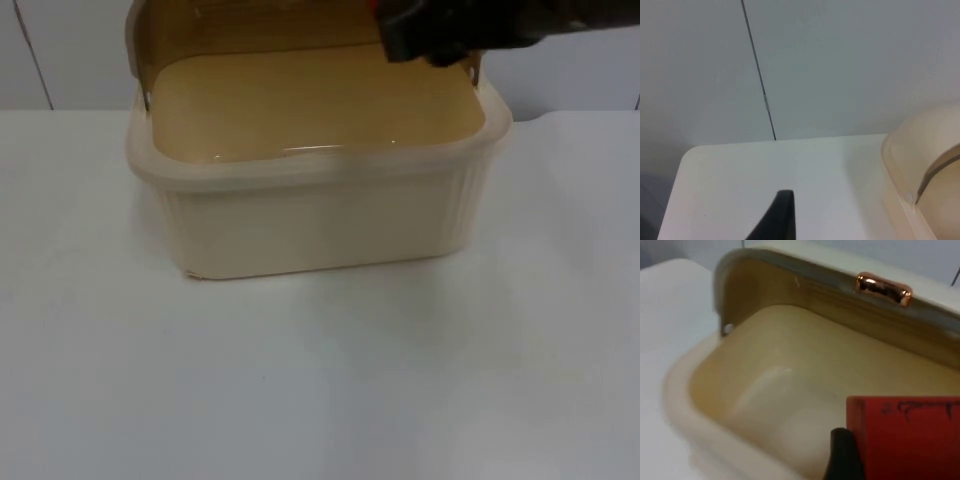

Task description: Open the box lid with the left hand, place the block into the box with the right hand, then close the box lid with the left hand.

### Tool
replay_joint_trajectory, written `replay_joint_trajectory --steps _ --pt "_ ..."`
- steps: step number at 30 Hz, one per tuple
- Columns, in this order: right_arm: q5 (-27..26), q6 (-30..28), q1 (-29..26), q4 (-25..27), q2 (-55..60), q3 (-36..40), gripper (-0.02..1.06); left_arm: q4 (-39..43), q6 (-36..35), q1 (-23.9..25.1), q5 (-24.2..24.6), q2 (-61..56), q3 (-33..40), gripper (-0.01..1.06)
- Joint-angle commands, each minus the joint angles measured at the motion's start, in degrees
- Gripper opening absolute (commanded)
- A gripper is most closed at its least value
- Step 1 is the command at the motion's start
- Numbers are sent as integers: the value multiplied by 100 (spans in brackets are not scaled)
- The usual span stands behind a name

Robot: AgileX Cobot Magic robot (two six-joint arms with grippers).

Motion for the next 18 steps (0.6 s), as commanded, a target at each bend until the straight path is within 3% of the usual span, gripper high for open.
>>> replay_joint_trajectory --steps 1,2,5,6,8,12,15,18 --pt "-560 -488 43 350 281 -279 0 23 -17 -25 -24 -3 18 105" --pt "-688 -944 43 768 439 -398 0 29 -17 -25 -9 -3 18 105" --pt "-980 -3351 43 3266 848 -879 0 62 -17 -25 5 -3 18 105" --pt "-980 -3351 43 3266 848 -879 0 62 -17 -25 5 -3 18 105" --pt "-894 -4030 31 4152 1011 -1141 0 110 -17 -25 4 -3 18 105" --pt "-793 -3952 7 4179 1224 -1386 0 134 -17 -25 4 -3 18 105" --pt "-1394 -3612 -23 4179 1597 -1580 0 132 -17 -25 32 -3 18 105" --pt "-1368 -3573 -33 4066 1808 -1613 0 132 -17 -25 87 -3 18 105"
